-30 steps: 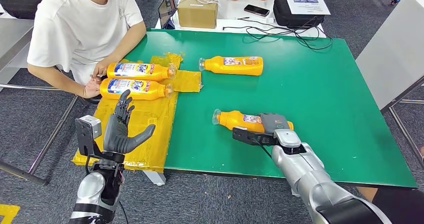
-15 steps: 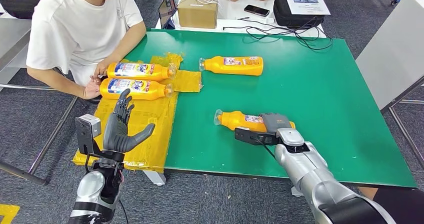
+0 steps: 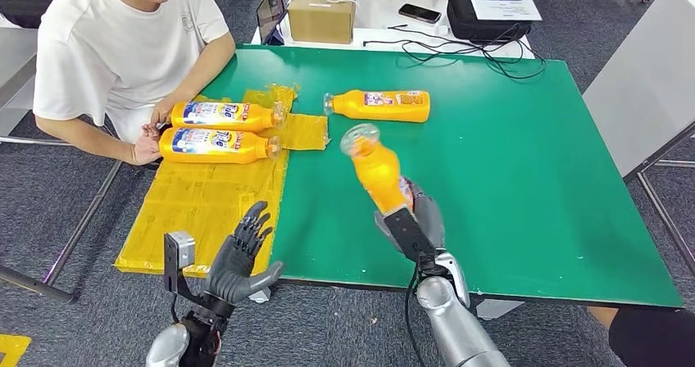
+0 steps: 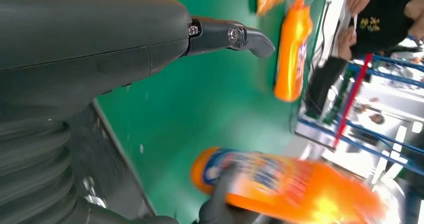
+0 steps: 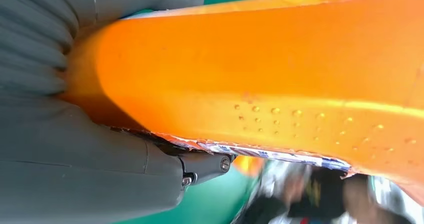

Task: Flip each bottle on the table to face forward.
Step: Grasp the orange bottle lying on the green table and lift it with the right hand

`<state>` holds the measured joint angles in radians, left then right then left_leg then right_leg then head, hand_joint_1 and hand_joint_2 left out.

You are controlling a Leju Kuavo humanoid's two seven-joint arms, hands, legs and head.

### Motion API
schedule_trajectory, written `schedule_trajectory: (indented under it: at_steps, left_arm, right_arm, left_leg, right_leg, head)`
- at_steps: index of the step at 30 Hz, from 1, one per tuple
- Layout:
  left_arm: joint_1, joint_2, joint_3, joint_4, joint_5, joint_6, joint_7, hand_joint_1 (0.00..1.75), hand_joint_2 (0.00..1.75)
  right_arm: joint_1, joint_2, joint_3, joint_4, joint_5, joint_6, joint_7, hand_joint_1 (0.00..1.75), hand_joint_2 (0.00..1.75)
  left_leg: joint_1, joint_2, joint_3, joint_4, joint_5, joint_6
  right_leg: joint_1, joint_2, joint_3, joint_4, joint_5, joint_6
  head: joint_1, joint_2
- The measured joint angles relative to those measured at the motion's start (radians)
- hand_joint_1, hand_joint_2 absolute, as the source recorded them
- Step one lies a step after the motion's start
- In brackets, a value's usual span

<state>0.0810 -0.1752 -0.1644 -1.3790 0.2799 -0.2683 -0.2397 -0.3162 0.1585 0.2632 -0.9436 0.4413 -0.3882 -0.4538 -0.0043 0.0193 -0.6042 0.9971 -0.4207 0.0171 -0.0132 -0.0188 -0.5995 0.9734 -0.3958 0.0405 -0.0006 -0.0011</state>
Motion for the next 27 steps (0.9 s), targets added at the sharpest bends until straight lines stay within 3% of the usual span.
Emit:
schedule_trajectory:
  at_steps: [6,13,19,27]
  left_arm:
    - [0.033,-0.004,-0.055,-0.017,-0.049,0.031,-0.082,0.0,1.75]
    - [0.042,0.004,-0.118,-0.067,-0.208,0.018,-0.174,0.0,1.75]
    - [0.016,0.008,-0.178,-0.101,-0.466,0.137,-0.256,0.0,1.75]
    - [-0.043,-0.017,-0.184,-0.105,-0.451,0.125,-0.235,0.0,1.75]
  right_arm:
    - [0.082,0.052,-0.059,-0.191,-0.154,-0.024,-0.07,1.75,1.75]
    - [0.099,0.068,-0.06,-0.241,-0.128,0.085,-0.071,1.75,1.75]
    - [0.09,0.09,0.04,-0.219,-0.022,0.212,-0.051,1.75,1.75]
    - [0.077,0.148,0.216,-0.188,0.065,0.188,-0.055,1.75,1.75]
  left_leg:
    - [-0.001,0.0,-0.003,0.0,-0.001,0.001]
    - [-0.001,0.0,-0.003,0.0,-0.001,0.001]
    - [0.0,0.0,-0.004,0.0,0.0,0.0]
    - [-0.001,-0.001,-0.005,0.0,0.0,0.0]
  right_leg:
    - [-0.001,0.0,-0.002,0.0,0.0,0.0]
    - [-0.001,0.0,-0.002,-0.001,0.0,0.0]
    - [0.0,0.0,-0.003,0.0,0.0,0.0]
    - [-0.001,-0.001,-0.004,0.0,0.0,0.0]
  head:
    - [0.0,0.0]
    - [0.0,0.0]
    - [0.0,0.0]
    - [0.0,0.0]
